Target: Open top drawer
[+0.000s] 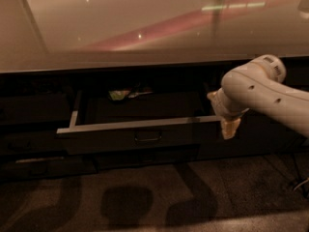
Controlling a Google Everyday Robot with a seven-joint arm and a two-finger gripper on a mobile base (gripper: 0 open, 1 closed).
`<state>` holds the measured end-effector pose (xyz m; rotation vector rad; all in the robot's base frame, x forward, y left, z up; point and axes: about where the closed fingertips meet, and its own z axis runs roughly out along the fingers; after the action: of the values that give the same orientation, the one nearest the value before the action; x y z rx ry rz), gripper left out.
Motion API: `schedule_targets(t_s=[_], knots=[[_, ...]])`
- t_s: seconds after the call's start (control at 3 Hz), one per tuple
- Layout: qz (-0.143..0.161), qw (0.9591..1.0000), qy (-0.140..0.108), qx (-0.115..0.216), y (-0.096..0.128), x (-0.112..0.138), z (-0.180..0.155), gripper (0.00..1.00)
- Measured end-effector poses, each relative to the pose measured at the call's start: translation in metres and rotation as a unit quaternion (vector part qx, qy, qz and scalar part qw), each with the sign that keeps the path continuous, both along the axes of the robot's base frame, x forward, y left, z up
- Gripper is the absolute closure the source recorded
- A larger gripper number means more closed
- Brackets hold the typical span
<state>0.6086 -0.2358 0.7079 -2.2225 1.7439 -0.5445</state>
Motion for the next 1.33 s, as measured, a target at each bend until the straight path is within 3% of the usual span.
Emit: schedule_targets(t_s=[0.33,1.33], knots=[[-0.006,0.9997,-0.020,-0.009,-0.007,-0.004,0.028,0.00],[0.001,0.9990,-0.045,-0.003,-0.017,-0.007,0.051,0.66]])
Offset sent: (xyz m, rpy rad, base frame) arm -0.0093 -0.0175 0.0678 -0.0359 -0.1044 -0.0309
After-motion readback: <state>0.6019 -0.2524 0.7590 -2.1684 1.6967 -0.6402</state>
